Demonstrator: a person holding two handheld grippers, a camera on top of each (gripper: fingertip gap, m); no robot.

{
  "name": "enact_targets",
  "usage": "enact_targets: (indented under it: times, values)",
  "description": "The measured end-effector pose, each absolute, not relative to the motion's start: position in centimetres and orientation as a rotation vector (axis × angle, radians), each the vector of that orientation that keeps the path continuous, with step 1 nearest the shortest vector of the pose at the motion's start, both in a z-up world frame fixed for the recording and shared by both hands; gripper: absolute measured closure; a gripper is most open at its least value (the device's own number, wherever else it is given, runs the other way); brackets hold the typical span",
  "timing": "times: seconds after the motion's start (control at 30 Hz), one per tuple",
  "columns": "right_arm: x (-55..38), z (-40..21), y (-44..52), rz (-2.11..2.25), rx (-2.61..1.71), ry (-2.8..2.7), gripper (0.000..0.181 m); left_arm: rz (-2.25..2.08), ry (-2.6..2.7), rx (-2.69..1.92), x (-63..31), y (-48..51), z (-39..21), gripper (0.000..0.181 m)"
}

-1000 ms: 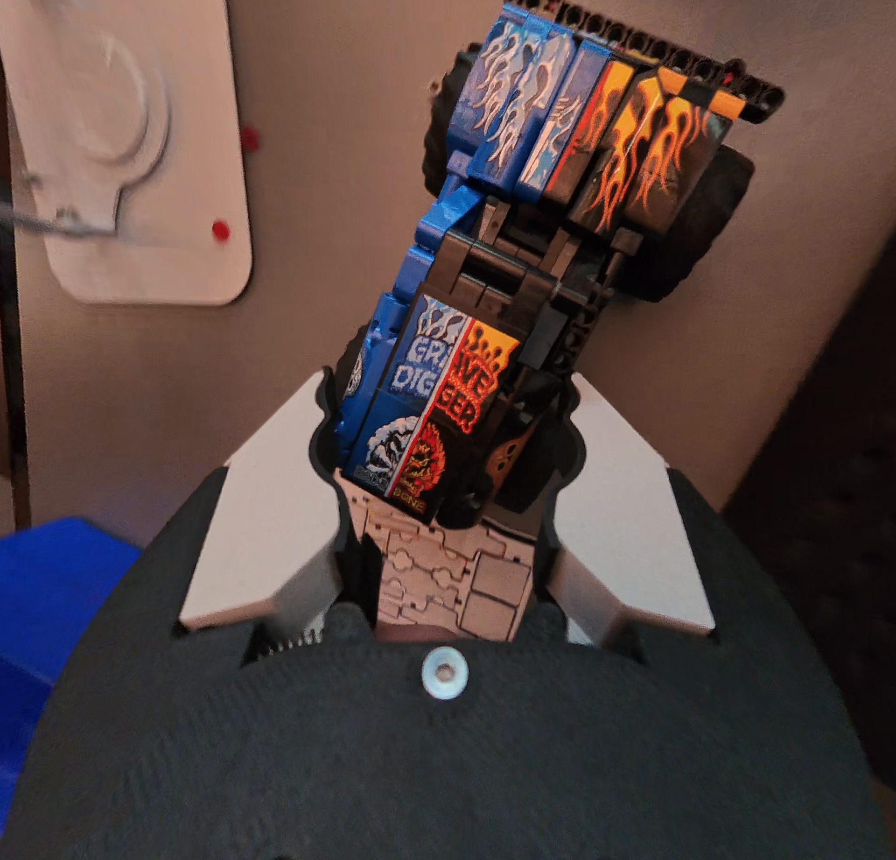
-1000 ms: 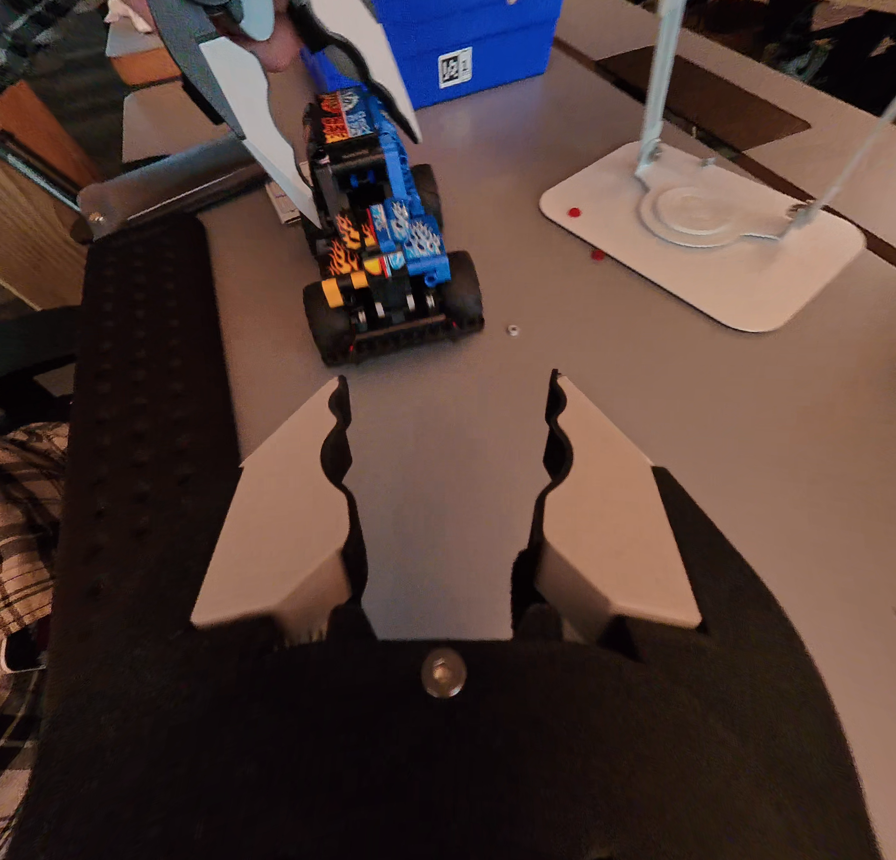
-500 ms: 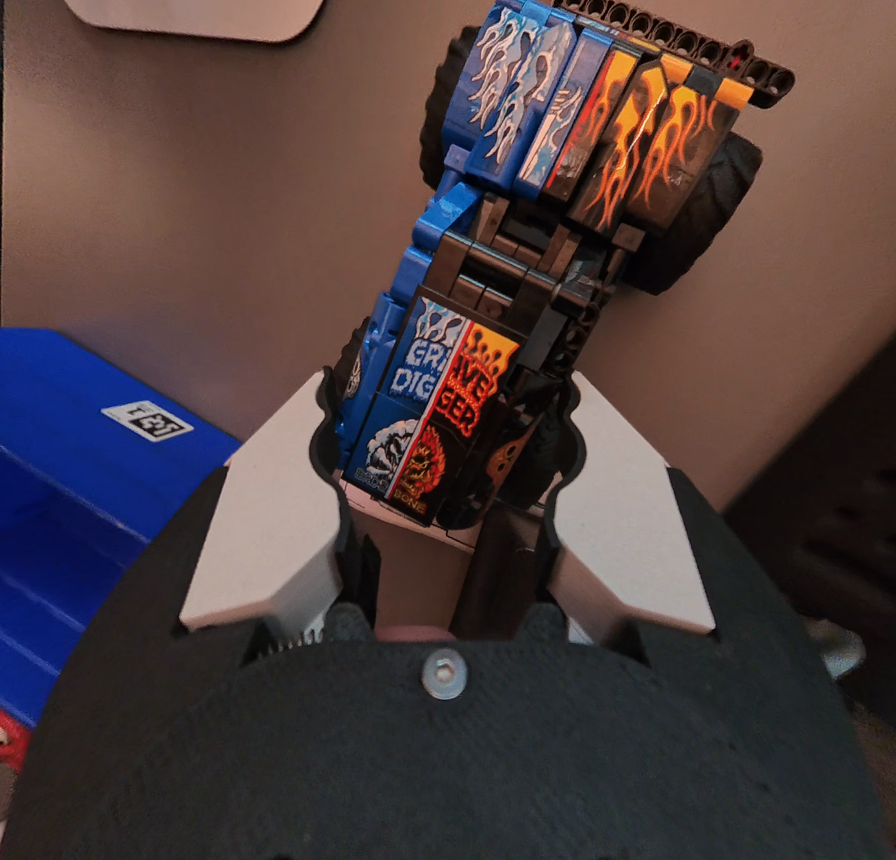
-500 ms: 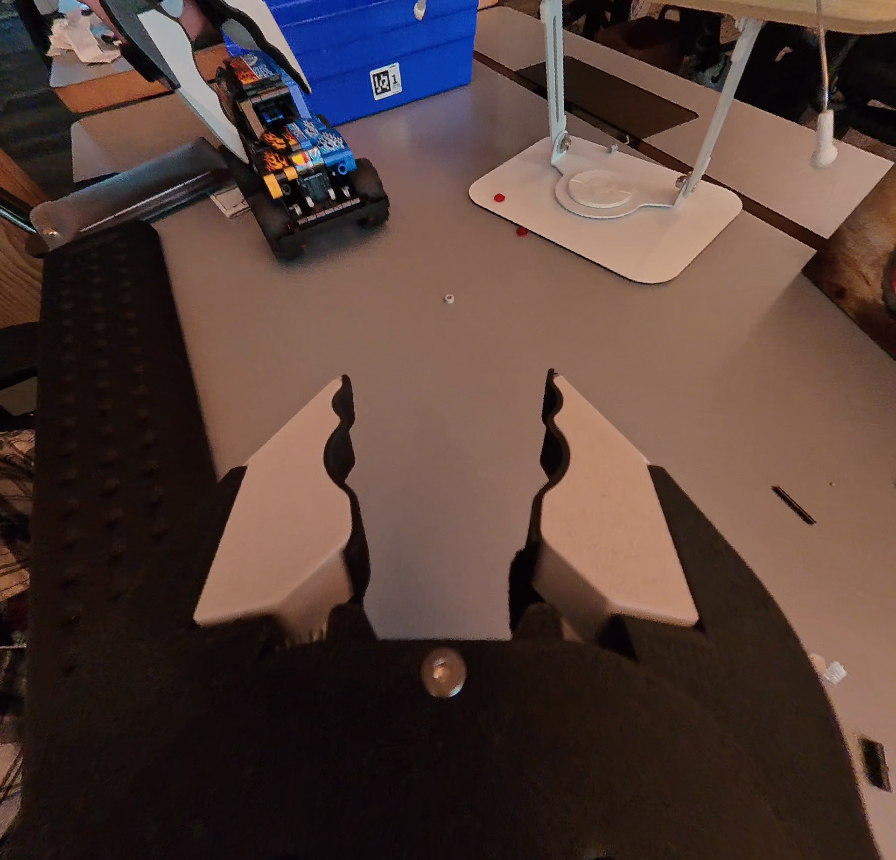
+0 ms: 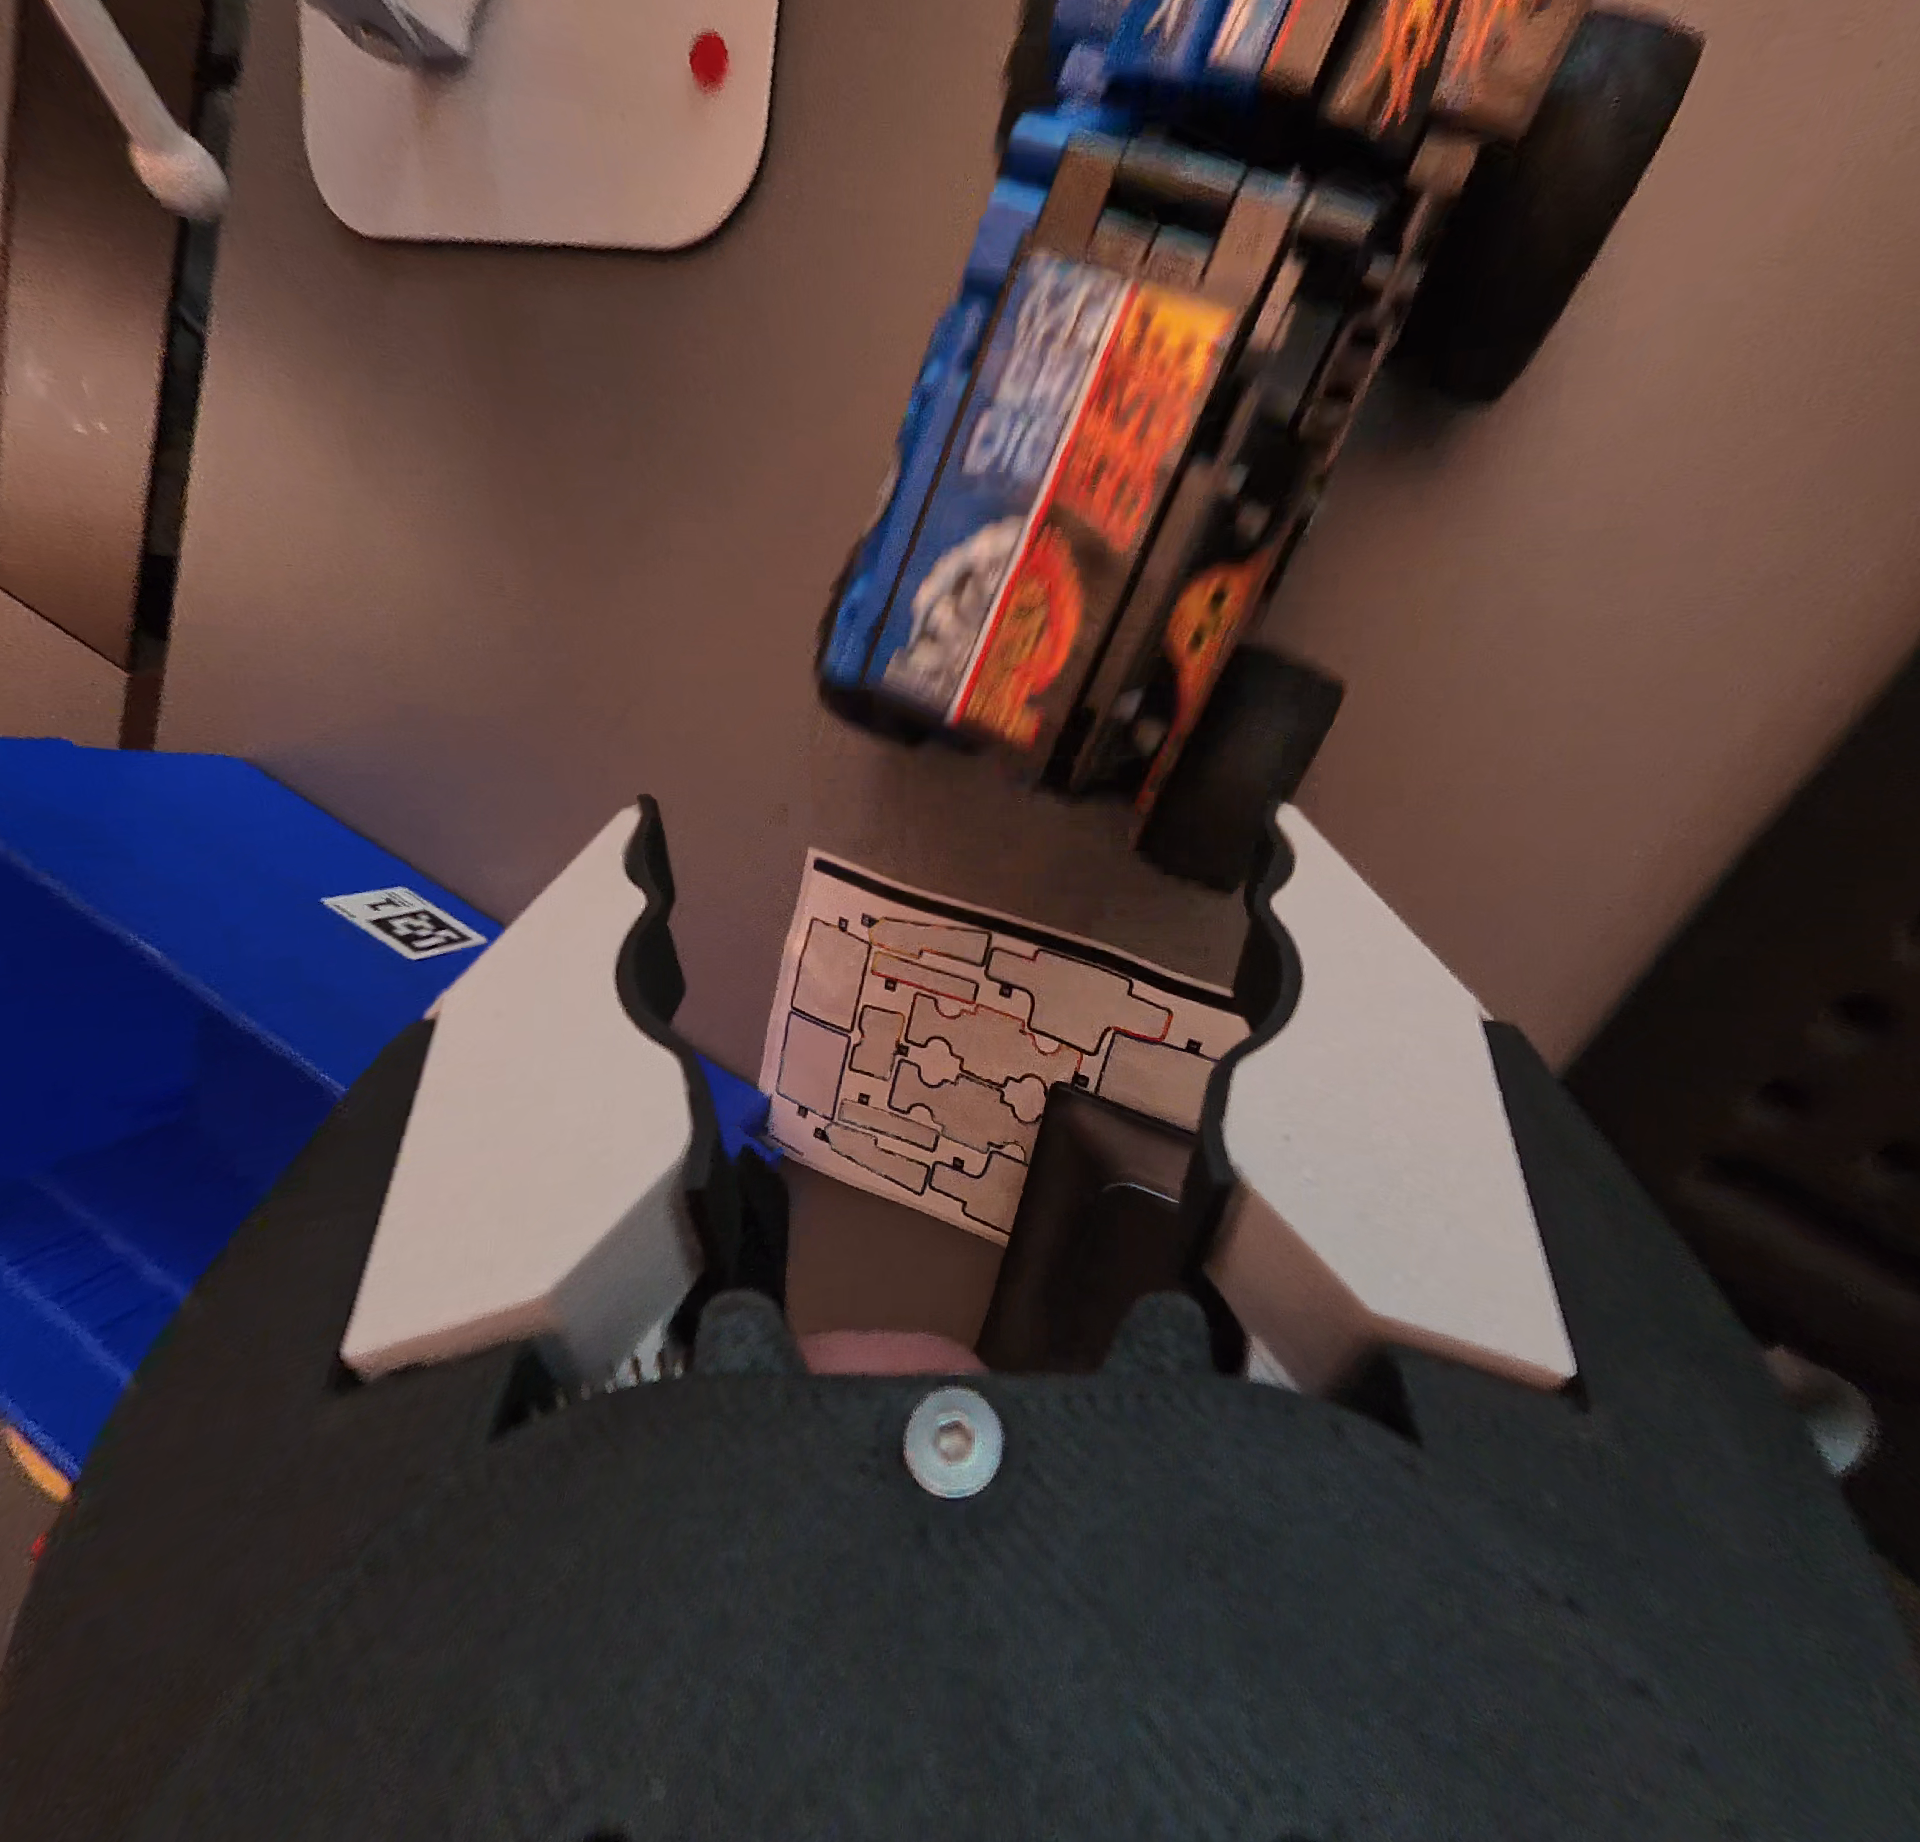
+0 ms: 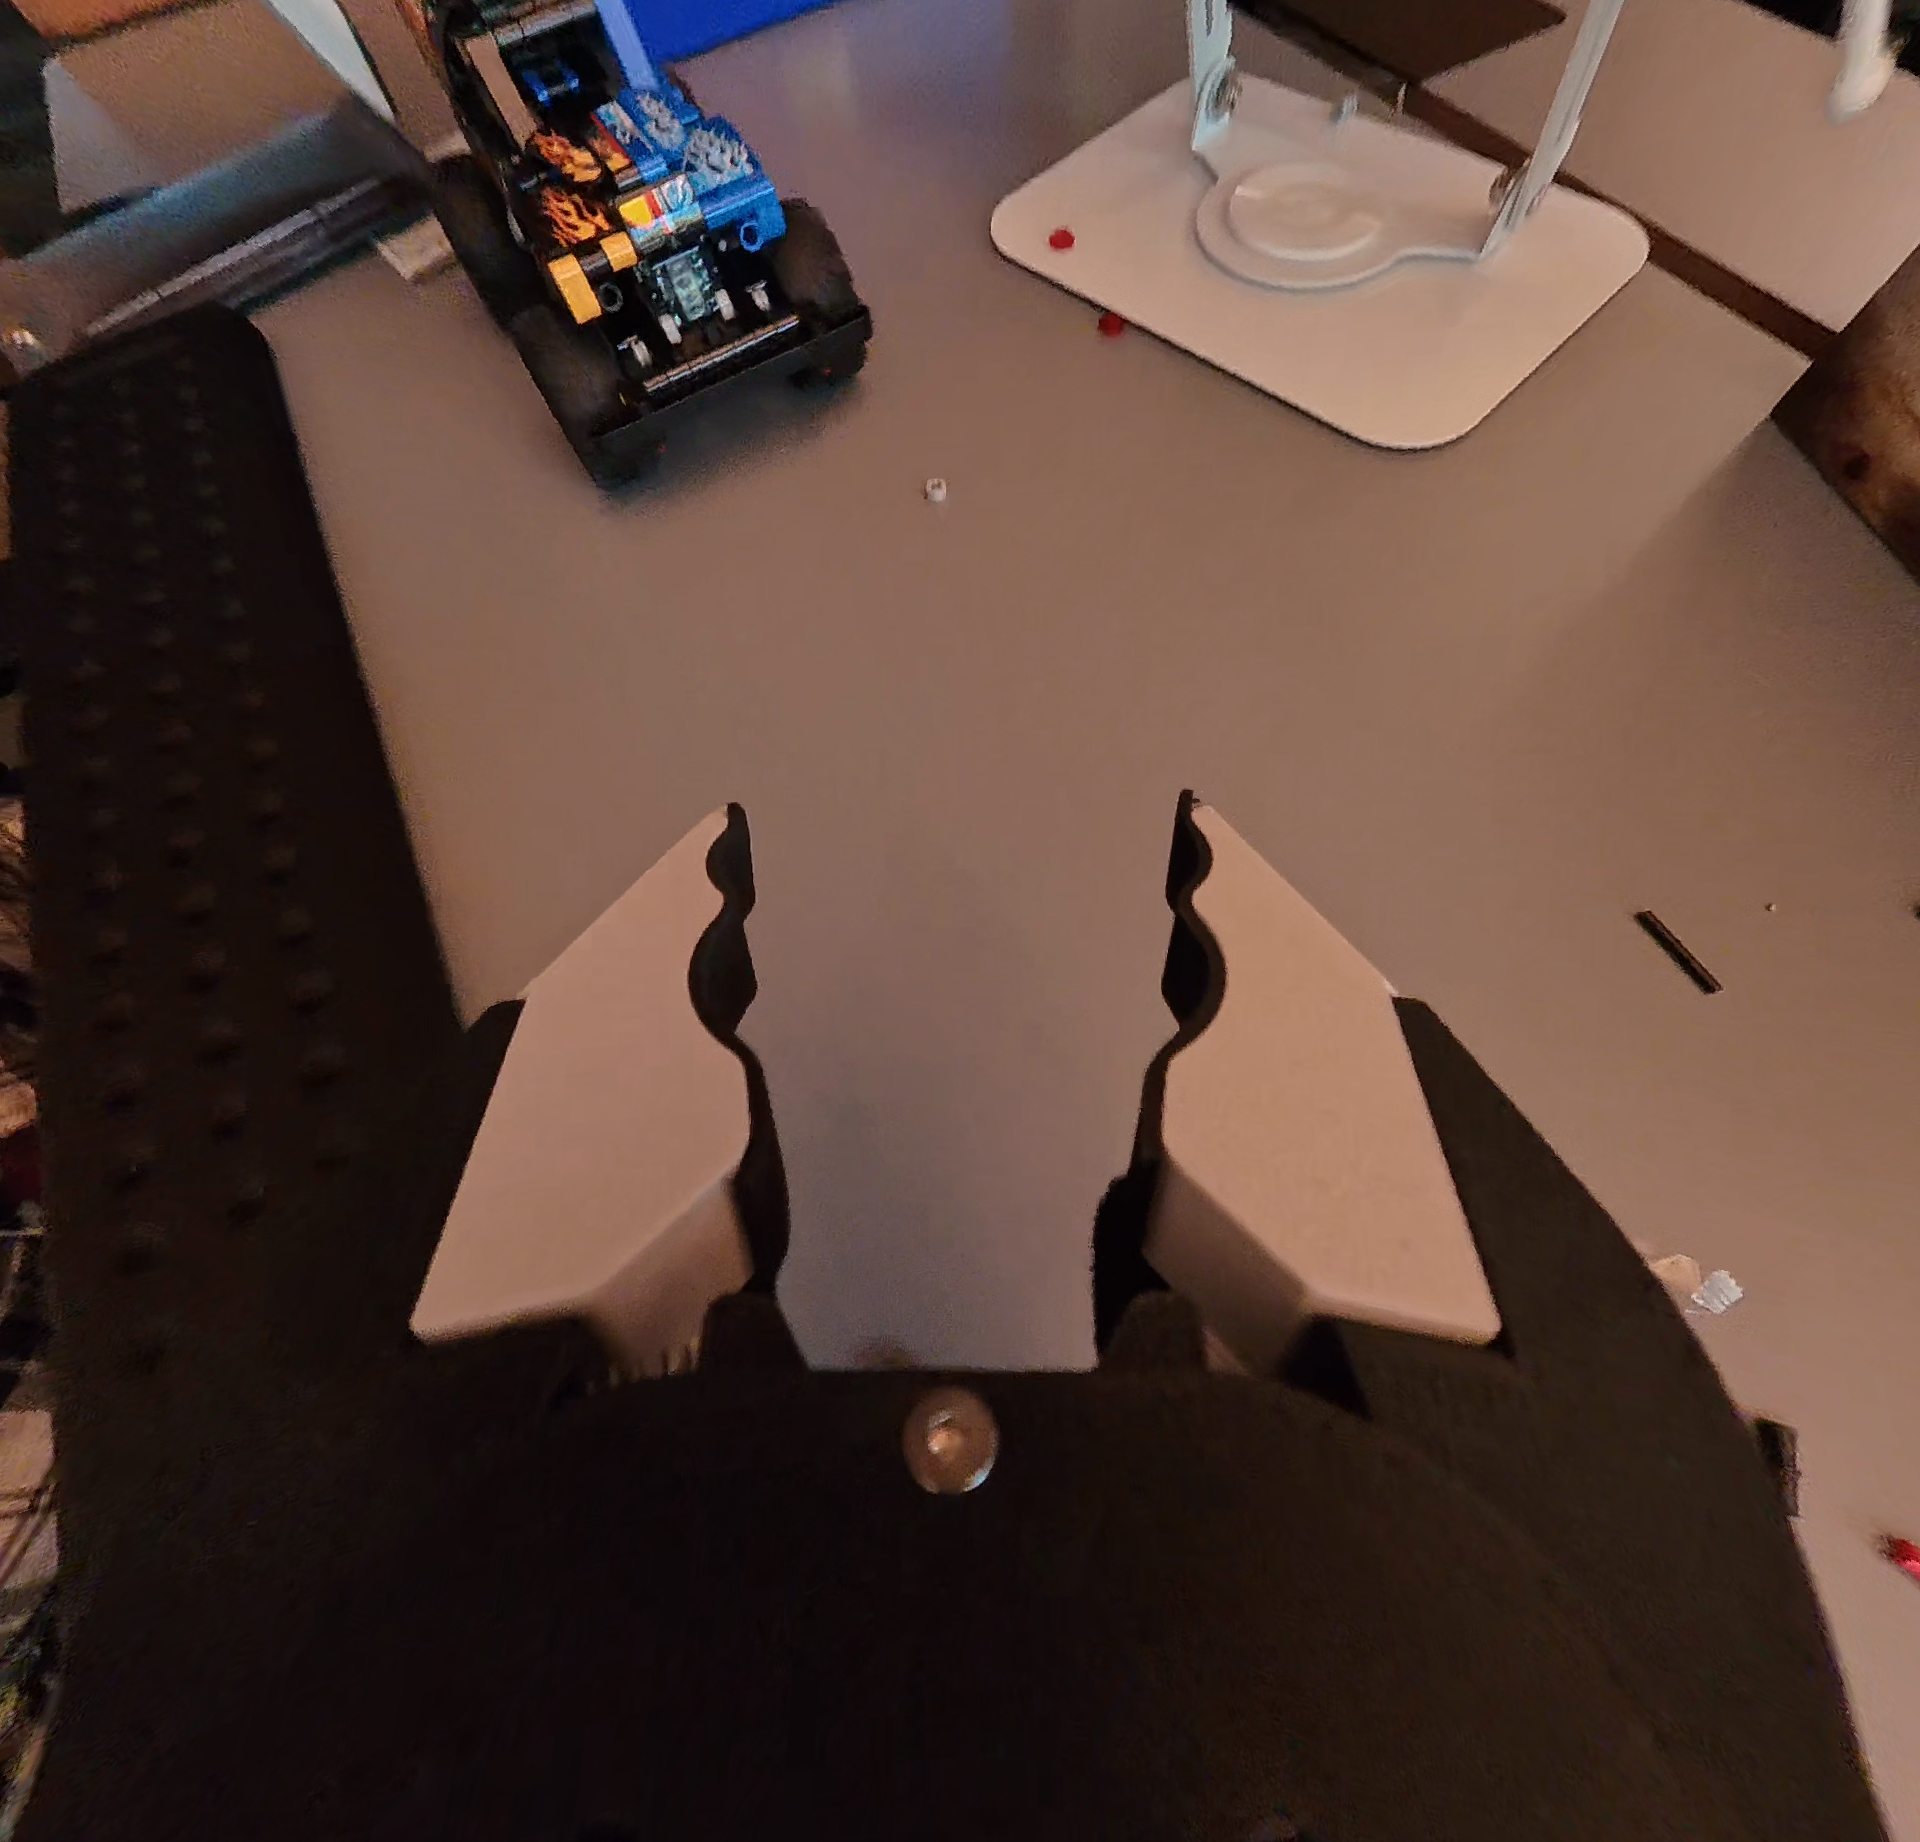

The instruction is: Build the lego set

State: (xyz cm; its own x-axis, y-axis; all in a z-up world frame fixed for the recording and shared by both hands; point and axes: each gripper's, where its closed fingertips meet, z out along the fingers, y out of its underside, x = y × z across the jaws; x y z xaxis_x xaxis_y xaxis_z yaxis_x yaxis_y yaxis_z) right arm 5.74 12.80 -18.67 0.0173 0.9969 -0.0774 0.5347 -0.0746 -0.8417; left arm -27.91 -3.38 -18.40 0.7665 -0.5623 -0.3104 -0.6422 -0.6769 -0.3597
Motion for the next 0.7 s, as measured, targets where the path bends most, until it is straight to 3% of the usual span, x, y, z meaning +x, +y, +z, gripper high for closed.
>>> enact_targets:
  times: [0.5, 0.6, 0.7]
  values:
    - [7.4, -22.3, 16.0, 1.066, -1.657, -1.868, 0.097, 0.220, 1.038, -2.386, -22.6, -1.2, -17.0, 0.073]
    - [8.1, -21.0, 16.3, 1.141, -1.628, -1.815, 0.115, 0.187, 1.049, -2.332, -20.2, 0.5, -16.5, 0.071]
    - [8.1, -21.2, 16.2, 1.078, -1.632, -1.840, 0.112, 0.118, 1.101, -2.252, -15.2, 2.9, -15.7, 0.067]
